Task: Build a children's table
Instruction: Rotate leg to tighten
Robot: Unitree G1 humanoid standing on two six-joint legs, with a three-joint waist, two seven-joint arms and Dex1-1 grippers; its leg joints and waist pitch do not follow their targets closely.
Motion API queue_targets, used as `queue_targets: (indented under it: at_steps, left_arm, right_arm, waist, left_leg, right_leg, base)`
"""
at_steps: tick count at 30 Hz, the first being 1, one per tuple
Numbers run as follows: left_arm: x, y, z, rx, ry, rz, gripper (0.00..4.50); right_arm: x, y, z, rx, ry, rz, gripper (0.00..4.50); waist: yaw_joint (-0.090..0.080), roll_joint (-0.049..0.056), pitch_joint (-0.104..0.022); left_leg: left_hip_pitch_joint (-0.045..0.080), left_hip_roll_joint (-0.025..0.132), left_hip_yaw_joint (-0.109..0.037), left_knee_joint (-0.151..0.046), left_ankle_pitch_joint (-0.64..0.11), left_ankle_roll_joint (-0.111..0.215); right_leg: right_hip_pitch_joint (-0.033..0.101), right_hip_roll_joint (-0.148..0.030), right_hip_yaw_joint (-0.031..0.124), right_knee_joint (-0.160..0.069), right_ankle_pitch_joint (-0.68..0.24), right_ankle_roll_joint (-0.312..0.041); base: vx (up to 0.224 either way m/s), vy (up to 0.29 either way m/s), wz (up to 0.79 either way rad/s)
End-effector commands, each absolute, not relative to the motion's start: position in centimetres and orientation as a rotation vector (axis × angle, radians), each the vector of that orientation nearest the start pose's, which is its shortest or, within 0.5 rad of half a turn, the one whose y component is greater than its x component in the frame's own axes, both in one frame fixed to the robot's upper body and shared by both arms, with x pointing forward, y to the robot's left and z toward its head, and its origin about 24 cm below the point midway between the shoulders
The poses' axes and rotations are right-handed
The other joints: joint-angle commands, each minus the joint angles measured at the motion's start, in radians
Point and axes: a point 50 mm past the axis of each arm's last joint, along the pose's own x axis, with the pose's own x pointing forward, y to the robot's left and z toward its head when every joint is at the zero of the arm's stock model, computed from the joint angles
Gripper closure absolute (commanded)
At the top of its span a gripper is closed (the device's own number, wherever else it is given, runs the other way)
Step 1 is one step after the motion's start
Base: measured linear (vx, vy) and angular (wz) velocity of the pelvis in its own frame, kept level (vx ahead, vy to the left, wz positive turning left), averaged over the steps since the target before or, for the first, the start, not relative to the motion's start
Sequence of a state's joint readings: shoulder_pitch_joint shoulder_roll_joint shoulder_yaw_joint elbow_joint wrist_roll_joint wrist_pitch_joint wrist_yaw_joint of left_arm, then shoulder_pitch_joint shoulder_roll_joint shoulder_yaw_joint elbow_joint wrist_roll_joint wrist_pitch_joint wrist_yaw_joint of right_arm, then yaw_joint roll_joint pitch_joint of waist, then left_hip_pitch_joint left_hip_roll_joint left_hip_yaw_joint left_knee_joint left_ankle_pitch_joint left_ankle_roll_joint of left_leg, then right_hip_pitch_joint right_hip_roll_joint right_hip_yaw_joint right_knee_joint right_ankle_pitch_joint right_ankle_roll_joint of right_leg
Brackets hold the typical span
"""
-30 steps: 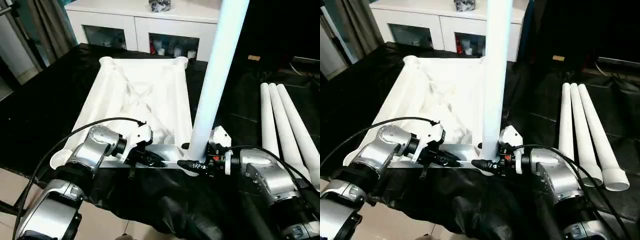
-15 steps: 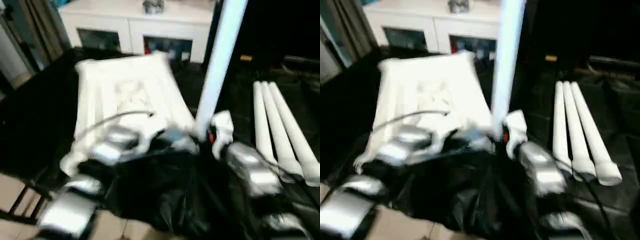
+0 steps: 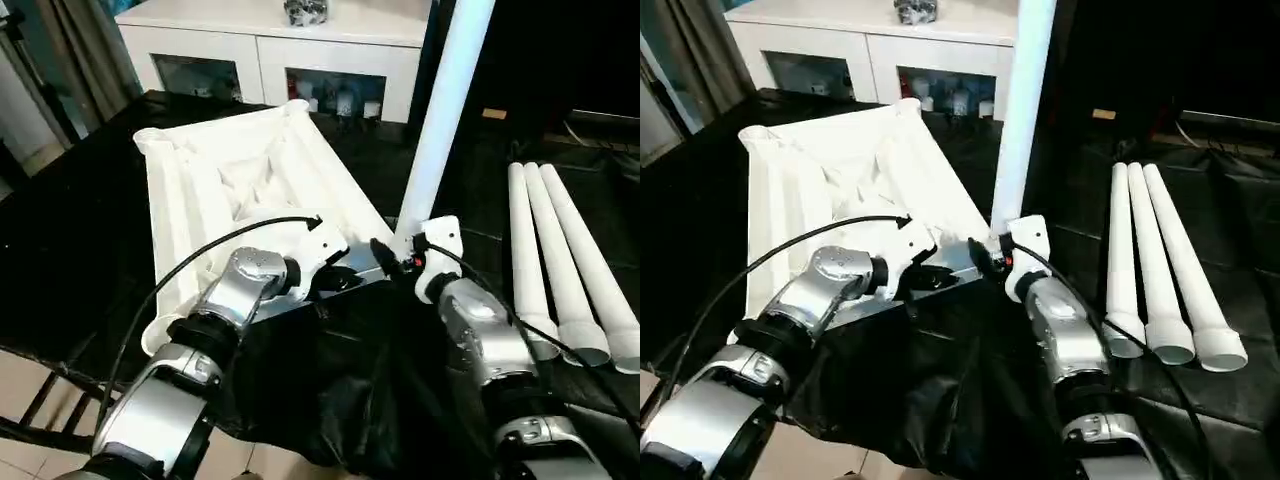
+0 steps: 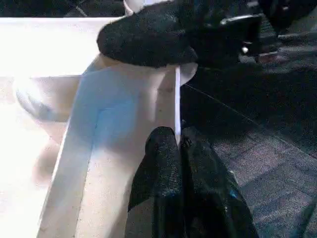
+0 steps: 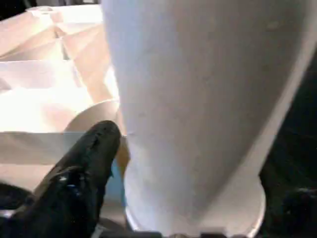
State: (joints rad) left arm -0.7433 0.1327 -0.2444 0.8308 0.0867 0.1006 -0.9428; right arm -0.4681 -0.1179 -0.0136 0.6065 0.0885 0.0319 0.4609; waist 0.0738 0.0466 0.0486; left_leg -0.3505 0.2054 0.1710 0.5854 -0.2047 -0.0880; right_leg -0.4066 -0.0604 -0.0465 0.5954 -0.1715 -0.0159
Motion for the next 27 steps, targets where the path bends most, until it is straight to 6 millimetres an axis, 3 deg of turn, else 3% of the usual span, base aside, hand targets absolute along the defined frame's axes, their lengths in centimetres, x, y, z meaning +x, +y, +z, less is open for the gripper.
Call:
queue_targets:
  at_steps: [1, 2, 4, 10, 13, 23, 27]
  left_arm:
    - [33.5, 7.0, 5.7, 0.313, 0.322, -1.281, 4.5]
    - [33.5, 7.0, 5.7, 0.313, 0.322, -1.281, 4.5]
    - [33.2, 8.1, 5.5, 0.33, 0.336, -1.337, 4.5]
    - [32.5, 9.9, 5.5, 0.318, 0.359, -1.441, 4.5]
    - [32.0, 10.5, 5.5, 0.31, 0.375, -1.505, 4.5]
    - [31.4, 11.5, 5.6, 0.316, 0.406, -1.584, 4.5]
    - [31.8, 11.1, 5.8, 0.28, 0.402, -1.526, 4.5]
  right_arm:
    - [31.9, -11.3, 3.1, -0.015, 0.192, 0.75, 0.54]
    - [31.9, -11.3, 3.1, -0.015, 0.192, 0.75, 0.54]
    - [30.8, -11.9, 3.4, -0.065, 0.189, 0.919, 0.54]
    - [28.9, -12.9, 3.5, -0.111, 0.251, 1.169, 0.54]
    - [28.3, -13.2, 3.5, -0.12, 0.282, 1.244, 0.87]
    - [27.4, -12.8, 3.4, -0.093, 0.315, 1.332, 1.66]
    - [27.8, -12.5, 3.3, -0.026, 0.296, 1.218, 1.73]
  waist:
    - [0.004, -0.016, -0.065]
    - [0.001, -0.015, -0.066]
    - [0.003, -0.014, -0.065]
    - [0.019, -0.015, -0.062]
    - [0.02, -0.015, -0.062]
    - [0.023, -0.014, -0.062]
    - [0.024, -0.013, -0.062]
  left_leg:
    - [-0.011, 0.012, 0.0, -0.06, -0.103, 0.081]
    - [-0.01, 0.014, 0.0, -0.06, -0.103, 0.089]
    - [-0.007, 0.016, 0.001, -0.059, -0.107, 0.094]
    - [-0.005, 0.022, 0.003, -0.061, -0.125, 0.096]
    - [-0.005, 0.024, 0.003, -0.062, -0.134, 0.088]
    - [-0.004, 0.023, 0.003, -0.062, -0.124, 0.076]
    - [-0.005, 0.023, 0.002, -0.063, -0.127, 0.069]
  right_leg:
    - [0.068, -0.072, 0.036, -0.061, -0.124, -0.234]
    - [0.067, -0.072, 0.036, -0.06, -0.117, -0.239]
    - [0.065, -0.07, 0.035, -0.06, -0.118, -0.245]
    - [0.061, -0.071, 0.035, -0.06, -0.152, -0.247]
    - [0.059, -0.073, 0.035, -0.062, -0.184, -0.242]
    - [0.058, -0.07, 0.036, -0.061, -0.171, -0.239]
    - [0.058, -0.072, 0.035, -0.061, -0.185, -0.235]
  base:
    - [0.0, 0.0, 0.0]
    - [0.0, 0.0, 0.0]
    - [0.0, 0.0, 0.0]
    - [0.0, 0.0, 0.0]
    - [0.0, 0.0, 0.0]
    - [0.0, 0.0, 0.0]
    - [0.0, 0.0, 0.0]
